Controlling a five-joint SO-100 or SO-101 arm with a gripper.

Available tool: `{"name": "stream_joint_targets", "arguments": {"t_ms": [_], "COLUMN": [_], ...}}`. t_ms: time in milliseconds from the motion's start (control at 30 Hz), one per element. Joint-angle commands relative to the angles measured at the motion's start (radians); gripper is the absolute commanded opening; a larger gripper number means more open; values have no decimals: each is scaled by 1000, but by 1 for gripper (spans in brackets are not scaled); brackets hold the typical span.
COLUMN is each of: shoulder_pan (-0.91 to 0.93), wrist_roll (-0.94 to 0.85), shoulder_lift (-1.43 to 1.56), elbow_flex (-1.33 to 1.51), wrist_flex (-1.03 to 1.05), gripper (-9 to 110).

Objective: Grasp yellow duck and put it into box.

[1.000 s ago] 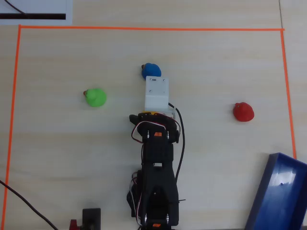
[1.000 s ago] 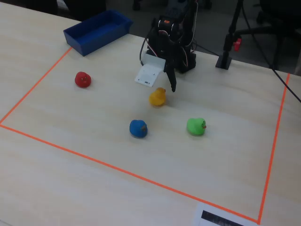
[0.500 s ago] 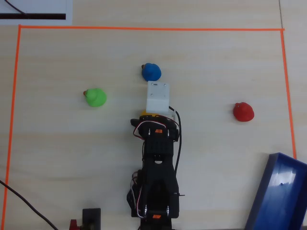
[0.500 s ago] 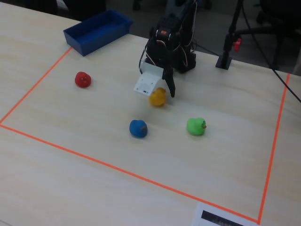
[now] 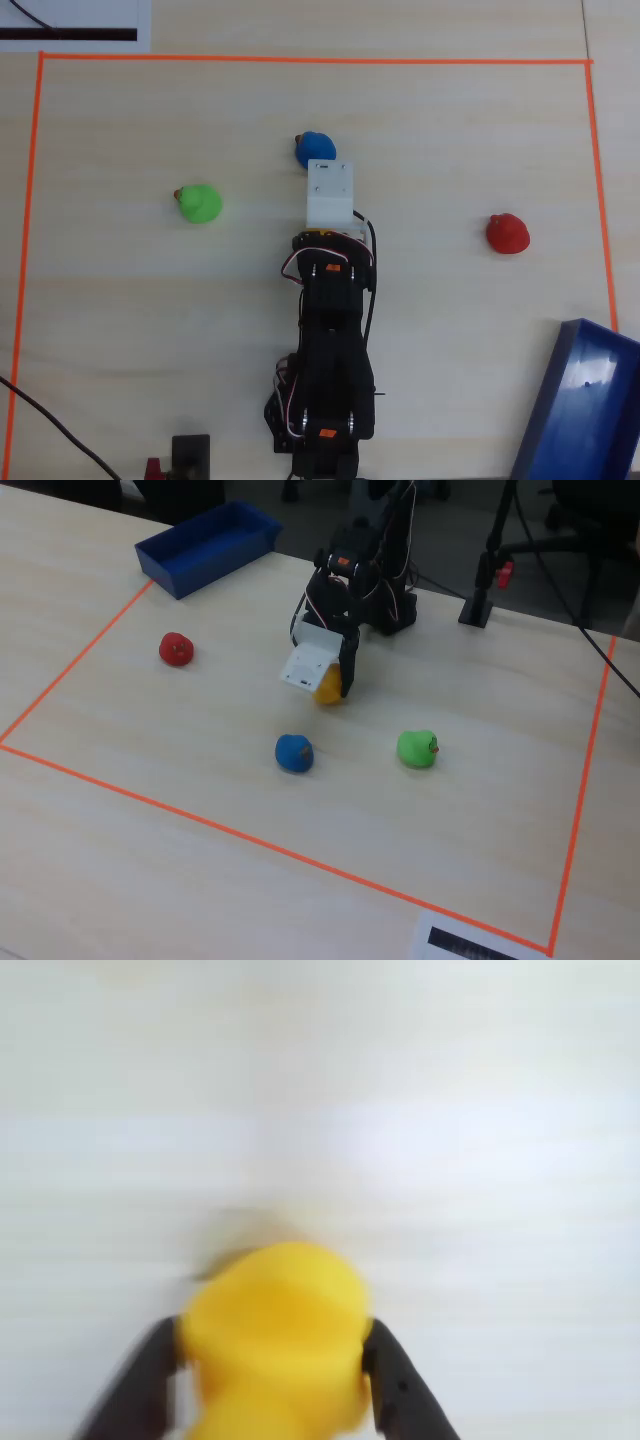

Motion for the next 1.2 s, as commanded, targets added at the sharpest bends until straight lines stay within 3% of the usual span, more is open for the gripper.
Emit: {"name": "stream_joint_targets", "arguments": {"t_ms": [0,200,533,700,1167], "shoulder_pan": [15,31,104,347,1157], "wrist_roll": [-9,11,149,130,190], "shoulder_lift": [2,23,173,204,-95], "elbow_flex": [-60,-91,-278,-420,-1101], "wrist_flex": [-32,-29,179,324,752], "gripper": [0,0,0,0,0]}}
